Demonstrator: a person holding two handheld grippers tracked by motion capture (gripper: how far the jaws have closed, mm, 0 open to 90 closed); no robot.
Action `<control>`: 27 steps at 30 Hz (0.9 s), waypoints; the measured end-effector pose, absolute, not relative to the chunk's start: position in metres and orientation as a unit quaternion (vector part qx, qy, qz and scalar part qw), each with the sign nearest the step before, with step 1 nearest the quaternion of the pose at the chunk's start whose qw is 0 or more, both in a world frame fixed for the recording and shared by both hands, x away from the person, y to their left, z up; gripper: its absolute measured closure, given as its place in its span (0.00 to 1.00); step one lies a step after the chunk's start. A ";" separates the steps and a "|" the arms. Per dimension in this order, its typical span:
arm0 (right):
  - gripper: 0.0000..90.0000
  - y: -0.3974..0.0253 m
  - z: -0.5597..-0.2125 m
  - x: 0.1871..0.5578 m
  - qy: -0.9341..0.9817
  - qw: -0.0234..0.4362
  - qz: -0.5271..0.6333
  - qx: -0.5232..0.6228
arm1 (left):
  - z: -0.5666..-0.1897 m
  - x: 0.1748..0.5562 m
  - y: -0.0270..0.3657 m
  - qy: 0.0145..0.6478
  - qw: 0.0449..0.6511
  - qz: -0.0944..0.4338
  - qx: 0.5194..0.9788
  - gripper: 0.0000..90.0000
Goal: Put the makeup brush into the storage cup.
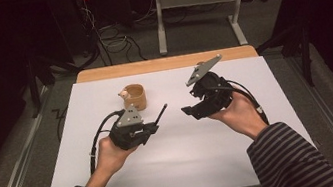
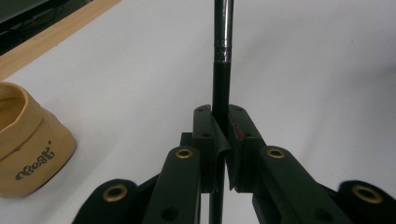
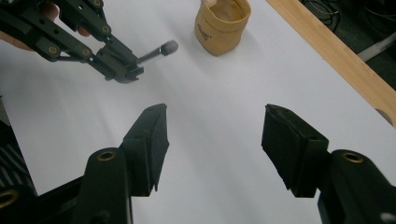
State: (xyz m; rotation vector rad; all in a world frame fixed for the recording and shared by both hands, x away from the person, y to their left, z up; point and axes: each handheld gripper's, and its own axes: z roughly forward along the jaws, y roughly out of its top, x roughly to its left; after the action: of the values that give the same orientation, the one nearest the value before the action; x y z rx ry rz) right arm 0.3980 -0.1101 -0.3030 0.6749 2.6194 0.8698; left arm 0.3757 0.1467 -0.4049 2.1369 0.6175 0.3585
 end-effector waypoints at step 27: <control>0.46 -0.153 -0.330 0.386 0.890 0.140 0.335 0.276 | -0.402 0.374 0.151 0.250 0.439 0.152 0.850 0.93</control>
State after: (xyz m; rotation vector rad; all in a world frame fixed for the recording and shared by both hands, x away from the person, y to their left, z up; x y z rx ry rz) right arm 0.3860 -0.1531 -0.3299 0.7987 2.5713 0.9685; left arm 0.3741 0.1513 -0.4023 2.1120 0.6218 0.3767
